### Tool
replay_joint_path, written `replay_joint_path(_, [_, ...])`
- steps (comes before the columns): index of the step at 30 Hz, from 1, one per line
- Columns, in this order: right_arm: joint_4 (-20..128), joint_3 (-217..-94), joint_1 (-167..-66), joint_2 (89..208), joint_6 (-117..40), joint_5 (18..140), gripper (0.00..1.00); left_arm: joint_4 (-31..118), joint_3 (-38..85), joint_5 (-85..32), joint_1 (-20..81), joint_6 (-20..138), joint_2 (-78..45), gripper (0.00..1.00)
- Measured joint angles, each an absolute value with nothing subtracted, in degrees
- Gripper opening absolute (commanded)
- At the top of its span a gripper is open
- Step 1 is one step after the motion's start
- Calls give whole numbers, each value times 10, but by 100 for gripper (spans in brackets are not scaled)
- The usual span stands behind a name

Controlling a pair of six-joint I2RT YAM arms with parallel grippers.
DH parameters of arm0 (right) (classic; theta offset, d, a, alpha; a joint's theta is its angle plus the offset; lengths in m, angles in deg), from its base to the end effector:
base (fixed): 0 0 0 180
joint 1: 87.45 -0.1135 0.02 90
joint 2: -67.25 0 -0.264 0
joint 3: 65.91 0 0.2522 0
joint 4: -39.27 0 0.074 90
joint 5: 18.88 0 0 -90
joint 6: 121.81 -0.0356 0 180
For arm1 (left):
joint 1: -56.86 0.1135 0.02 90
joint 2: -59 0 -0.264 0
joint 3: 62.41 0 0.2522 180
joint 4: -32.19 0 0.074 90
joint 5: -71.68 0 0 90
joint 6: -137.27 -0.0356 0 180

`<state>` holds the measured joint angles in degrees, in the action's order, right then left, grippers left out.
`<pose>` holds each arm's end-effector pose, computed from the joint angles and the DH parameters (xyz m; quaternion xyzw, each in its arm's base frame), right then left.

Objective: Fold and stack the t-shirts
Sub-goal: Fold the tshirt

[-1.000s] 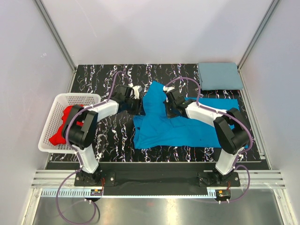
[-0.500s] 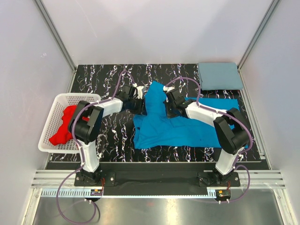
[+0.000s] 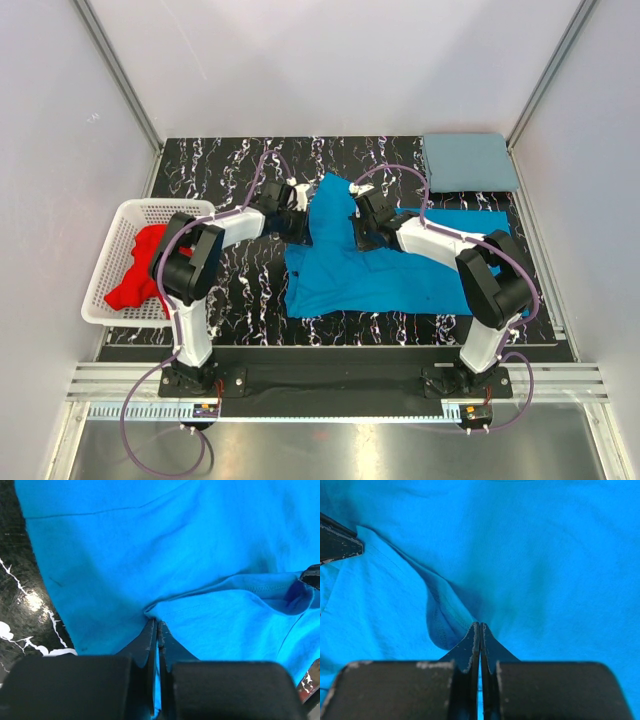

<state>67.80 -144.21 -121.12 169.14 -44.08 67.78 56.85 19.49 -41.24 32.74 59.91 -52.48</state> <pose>0.3114 0.2049 0.1844 -0.1662 0.9308 0.1012 0.3095 0.3580 -0.1755 0.1480 0.1540 0.9220 -0.2743 0.2259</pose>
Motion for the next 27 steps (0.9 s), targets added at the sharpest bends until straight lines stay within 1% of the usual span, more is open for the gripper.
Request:
replay_joint_path(7, [676, -1440, -1211, 1691, -441, 678, 0, 586, 201, -398, 320, 602, -515, 0])
replay_joint_path(13, [674, -1436, -1211, 1691, -444, 677, 0, 612, 246, -390, 309, 603, -504, 0])
replay_joint_path(19, [674, -1430, -1210, 1681, -449, 670, 0, 617, 255, -377, 300, 603, -500, 0])
replay_joint_path(27, [673, -1416, -1206, 1660, -465, 637, 0, 631, 272, -353, 293, 601, -500, 0])
